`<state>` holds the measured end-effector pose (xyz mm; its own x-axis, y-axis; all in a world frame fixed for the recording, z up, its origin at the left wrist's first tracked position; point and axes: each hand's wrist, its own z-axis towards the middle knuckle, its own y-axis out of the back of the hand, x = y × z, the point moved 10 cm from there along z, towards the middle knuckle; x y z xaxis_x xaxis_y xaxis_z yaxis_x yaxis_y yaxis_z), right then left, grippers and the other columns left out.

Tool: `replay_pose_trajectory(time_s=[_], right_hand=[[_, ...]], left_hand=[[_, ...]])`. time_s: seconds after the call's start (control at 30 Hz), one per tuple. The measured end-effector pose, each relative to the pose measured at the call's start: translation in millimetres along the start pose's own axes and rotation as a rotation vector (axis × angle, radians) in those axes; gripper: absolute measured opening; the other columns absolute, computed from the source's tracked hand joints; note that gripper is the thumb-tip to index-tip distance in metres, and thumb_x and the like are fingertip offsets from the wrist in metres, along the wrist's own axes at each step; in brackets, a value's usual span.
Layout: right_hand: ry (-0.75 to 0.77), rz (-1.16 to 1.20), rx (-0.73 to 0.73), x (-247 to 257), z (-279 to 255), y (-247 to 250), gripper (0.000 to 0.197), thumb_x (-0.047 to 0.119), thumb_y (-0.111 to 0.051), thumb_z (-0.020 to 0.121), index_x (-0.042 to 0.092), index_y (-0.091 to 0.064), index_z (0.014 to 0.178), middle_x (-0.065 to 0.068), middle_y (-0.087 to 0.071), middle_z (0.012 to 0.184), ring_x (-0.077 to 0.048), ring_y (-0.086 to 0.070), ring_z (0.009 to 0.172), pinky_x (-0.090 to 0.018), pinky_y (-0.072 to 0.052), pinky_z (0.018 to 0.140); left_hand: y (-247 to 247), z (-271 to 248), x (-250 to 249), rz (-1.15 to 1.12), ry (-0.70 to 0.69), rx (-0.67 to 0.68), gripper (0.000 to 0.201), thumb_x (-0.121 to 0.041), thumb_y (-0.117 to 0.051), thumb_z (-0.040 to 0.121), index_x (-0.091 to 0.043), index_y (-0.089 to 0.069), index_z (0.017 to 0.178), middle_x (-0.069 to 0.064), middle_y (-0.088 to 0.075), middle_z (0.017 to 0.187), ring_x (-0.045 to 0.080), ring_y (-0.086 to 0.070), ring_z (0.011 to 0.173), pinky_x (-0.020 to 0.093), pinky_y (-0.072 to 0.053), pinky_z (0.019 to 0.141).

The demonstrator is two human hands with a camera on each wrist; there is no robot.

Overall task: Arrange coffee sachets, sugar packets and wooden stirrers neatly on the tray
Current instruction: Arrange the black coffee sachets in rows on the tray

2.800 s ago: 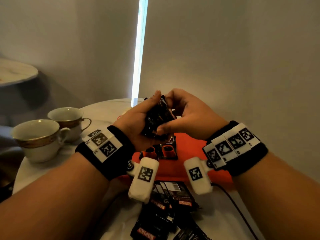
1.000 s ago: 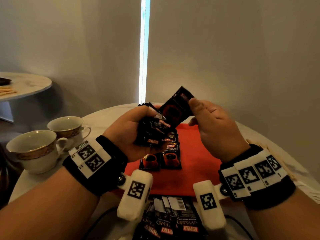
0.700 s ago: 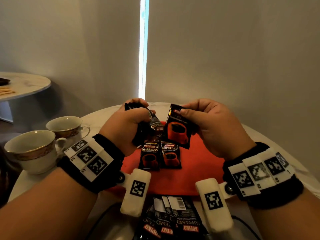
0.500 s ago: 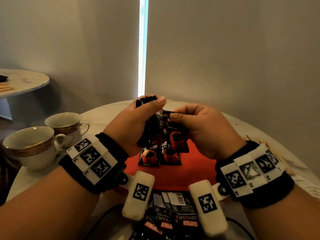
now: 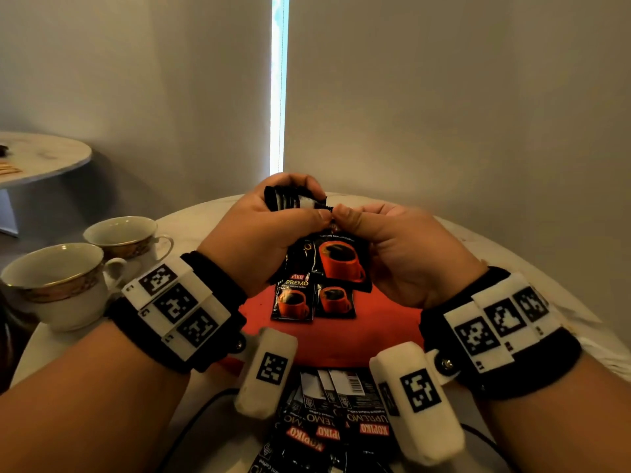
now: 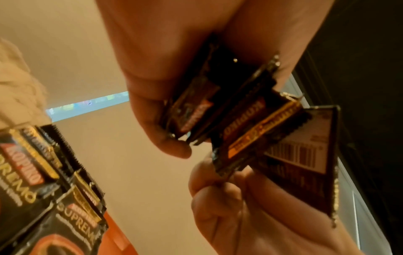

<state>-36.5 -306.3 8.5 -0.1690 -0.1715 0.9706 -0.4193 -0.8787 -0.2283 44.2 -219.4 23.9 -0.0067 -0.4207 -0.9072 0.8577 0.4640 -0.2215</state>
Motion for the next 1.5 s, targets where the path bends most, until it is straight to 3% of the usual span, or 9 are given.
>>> replay_pose_trajectory(time_s=[0.2, 0.43, 0.57, 0.63, 0.73, 0.8, 0.9, 1.33, 1.5], right_hand=[[0.01, -0.069, -0.05, -3, -3, -4, 0.079, 0.043, -0.072, 0.077, -0.011, -0.053, 0.13, -0.036, -0.065, 0.118, -0.052, -0.063, 0.112, -0.064, -0.048, 0.1], [0.155, -0.553, -0.162, 16, -7, 5, 0.097, 0.091, -0.052, 0.067, 0.0, -0.064, 0.098, -0.034, -0.064, 0.1, -0.039, -0.062, 0.073, -0.066, -0.05, 0.082], [0.059, -0.514, -0.107, 4, 1, 9, 0.103, 0.094, -0.05, 0.065, 0.004, -0.065, 0.113, -0.032, -0.066, 0.109, -0.042, -0.07, 0.094, -0.064, -0.054, 0.087], [0.009, -0.375, -0.05, -3, 4, 9, 0.102, 0.087, -0.061, 0.067, 0.002, -0.061, 0.122, -0.029, -0.069, 0.11, -0.046, -0.069, 0.098, -0.061, -0.055, 0.088], [-0.006, -0.187, 0.062, -3, 5, 8, 0.064, 0.044, -0.073, 0.082, -0.007, -0.054, 0.116, -0.017, -0.062, 0.089, -0.02, -0.064, 0.064, -0.03, -0.047, 0.052], [-0.002, -0.1, 0.155, 0, 2, 2, 0.025, 0.016, -0.07, 0.077, 0.01, -0.053, 0.094, -0.01, -0.062, 0.084, -0.017, -0.064, 0.066, -0.03, -0.044, 0.054], [0.042, -0.061, 0.216, 2, 1, -6, 0.026, -0.005, -0.067, 0.074, 0.015, -0.052, 0.082, -0.008, -0.068, 0.085, -0.025, -0.071, 0.078, -0.035, -0.052, 0.06], [-0.209, -0.368, -0.088, -46, 10, 22, 0.022, -0.013, -0.061, 0.087, 0.004, -0.075, 0.089, -0.017, -0.069, 0.08, -0.016, -0.06, 0.051, -0.024, -0.046, 0.046], [-0.348, -0.467, -0.056, -68, 6, 22, 0.023, -0.011, -0.058, 0.09, 0.003, -0.076, 0.092, -0.007, -0.067, 0.062, -0.015, -0.058, 0.053, -0.026, -0.039, 0.051]], left_hand=[[-4, -2, -3, 0.059, -0.004, 0.028, 0.024, -0.003, -0.068, 0.074, -0.014, -0.062, 0.094, 0.02, -0.06, 0.089, 0.039, -0.064, 0.081, 0.049, -0.056, 0.079], [-4, -3, -2, 0.059, 0.003, 0.05, 0.026, -0.003, -0.068, 0.074, -0.016, -0.063, 0.095, 0.019, -0.062, 0.096, 0.042, -0.066, 0.086, 0.055, -0.058, 0.079], [-3, -2, -2, 0.041, -0.007, 0.026, 0.025, -0.003, -0.068, 0.073, -0.016, -0.063, 0.092, 0.017, -0.062, 0.092, 0.04, -0.065, 0.082, 0.048, -0.059, 0.073], [4, 0, -2, 0.0, -0.006, 0.0, 0.024, -0.001, -0.067, 0.073, -0.016, -0.063, 0.09, 0.017, -0.062, 0.09, 0.039, -0.065, 0.082, 0.046, -0.058, 0.073], [19, 4, -5, -0.02, -0.014, -0.049, 0.023, -0.001, -0.066, 0.074, -0.016, -0.063, 0.09, 0.017, -0.062, 0.089, 0.038, -0.067, 0.079, 0.044, -0.059, 0.07], [26, 6, -5, -0.013, -0.012, -0.063, 0.022, -0.002, -0.067, 0.074, -0.018, -0.063, 0.089, 0.014, -0.064, 0.086, 0.035, -0.069, 0.076, 0.042, -0.059, 0.066], [31, 7, -3, 0.033, -0.004, -0.08, 0.023, 0.001, -0.07, 0.077, -0.019, -0.065, 0.088, 0.016, -0.064, 0.09, 0.037, -0.068, 0.08, 0.046, -0.06, 0.068], [78, -6, 30, 0.31, 0.517, -0.211, 0.032, -0.028, -0.07, 0.088, -0.009, -0.055, 0.108, 0.015, -0.062, 0.071, 0.029, -0.058, 0.056, 0.051, -0.056, 0.067], [65, -16, 49, 0.331, 0.653, -0.156, 0.024, -0.027, -0.063, 0.093, -0.006, -0.057, 0.104, 0.008, -0.064, 0.06, 0.018, -0.059, 0.043, 0.033, -0.053, 0.055]])
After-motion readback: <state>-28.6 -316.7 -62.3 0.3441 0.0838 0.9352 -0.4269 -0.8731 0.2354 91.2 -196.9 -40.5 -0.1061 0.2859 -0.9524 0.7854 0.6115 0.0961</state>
